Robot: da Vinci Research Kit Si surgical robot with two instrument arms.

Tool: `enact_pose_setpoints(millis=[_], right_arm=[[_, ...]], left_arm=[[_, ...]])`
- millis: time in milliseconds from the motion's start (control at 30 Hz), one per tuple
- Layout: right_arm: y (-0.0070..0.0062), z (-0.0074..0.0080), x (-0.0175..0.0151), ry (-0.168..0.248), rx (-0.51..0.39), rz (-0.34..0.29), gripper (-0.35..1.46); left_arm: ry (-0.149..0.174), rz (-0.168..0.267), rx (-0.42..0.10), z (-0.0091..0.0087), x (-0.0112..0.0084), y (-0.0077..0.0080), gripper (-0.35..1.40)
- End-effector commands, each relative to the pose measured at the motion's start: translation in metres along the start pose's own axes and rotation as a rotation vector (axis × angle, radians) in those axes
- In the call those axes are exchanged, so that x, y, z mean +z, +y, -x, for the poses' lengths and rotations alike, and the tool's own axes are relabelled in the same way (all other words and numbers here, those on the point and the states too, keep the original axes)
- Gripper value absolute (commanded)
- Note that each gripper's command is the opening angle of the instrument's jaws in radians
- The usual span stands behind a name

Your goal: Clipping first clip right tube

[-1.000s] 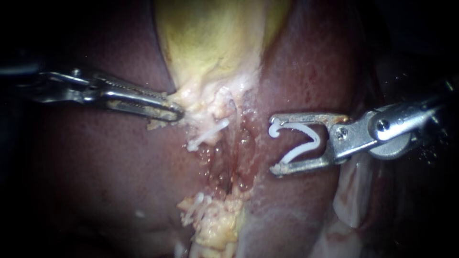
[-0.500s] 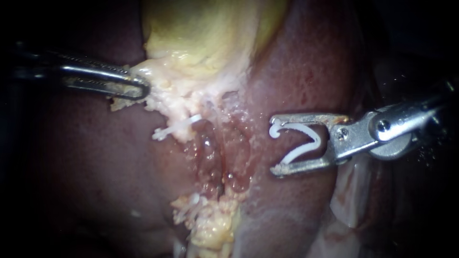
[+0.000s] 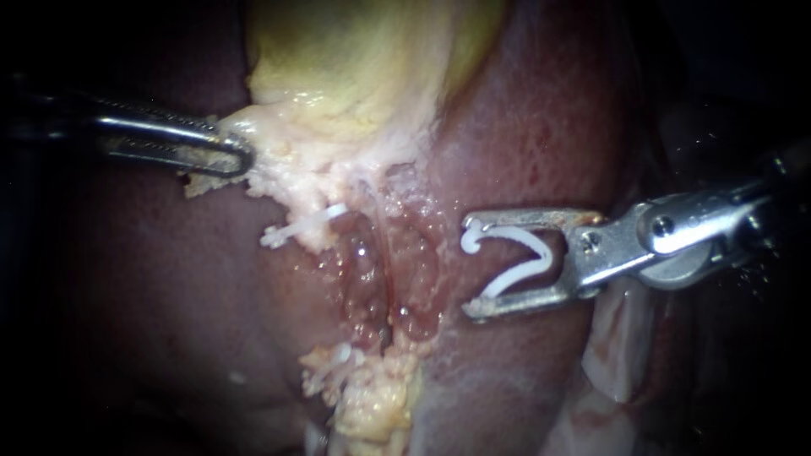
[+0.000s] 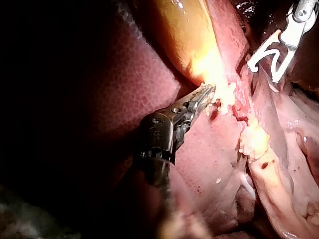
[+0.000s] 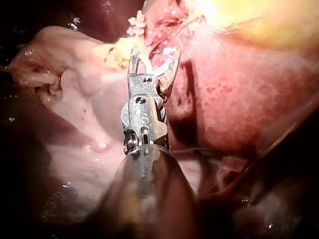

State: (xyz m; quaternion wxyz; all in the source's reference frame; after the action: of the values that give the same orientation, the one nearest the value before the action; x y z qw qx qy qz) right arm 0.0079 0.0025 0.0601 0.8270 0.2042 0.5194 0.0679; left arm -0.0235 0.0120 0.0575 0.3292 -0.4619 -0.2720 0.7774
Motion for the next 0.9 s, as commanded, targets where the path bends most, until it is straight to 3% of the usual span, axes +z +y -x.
enact_pose_setpoints(millis=[33, 400, 733, 900], right_arm=[[0.0000, 0.0002, 0.0004, 0.000, 0.011, 0.003, 0.49], [0.0006, 0.0036, 0.0049, 0.026, 0.130, -0.052, 0.49], [0.0022, 0.0065, 0.0080, 0.024, 0.171, -0.037, 0.49], [0.0026, 0.0071, 0.0095, 0.035, 0.184, -0.036, 0.49]], left_arm=[[0.000, 0.000, 0.000, 0.0000, 0.0000, -0.0001, -0.35], [0.000, -0.001, 0.000, 0.0001, 0.0000, -0.0004, -0.35], [0.000, -0.002, -0.001, 0.0002, 0.0000, -0.0004, -0.35], [0.000, -0.003, -0.001, 0.0002, 0.0000, -0.0004, -0.35]])
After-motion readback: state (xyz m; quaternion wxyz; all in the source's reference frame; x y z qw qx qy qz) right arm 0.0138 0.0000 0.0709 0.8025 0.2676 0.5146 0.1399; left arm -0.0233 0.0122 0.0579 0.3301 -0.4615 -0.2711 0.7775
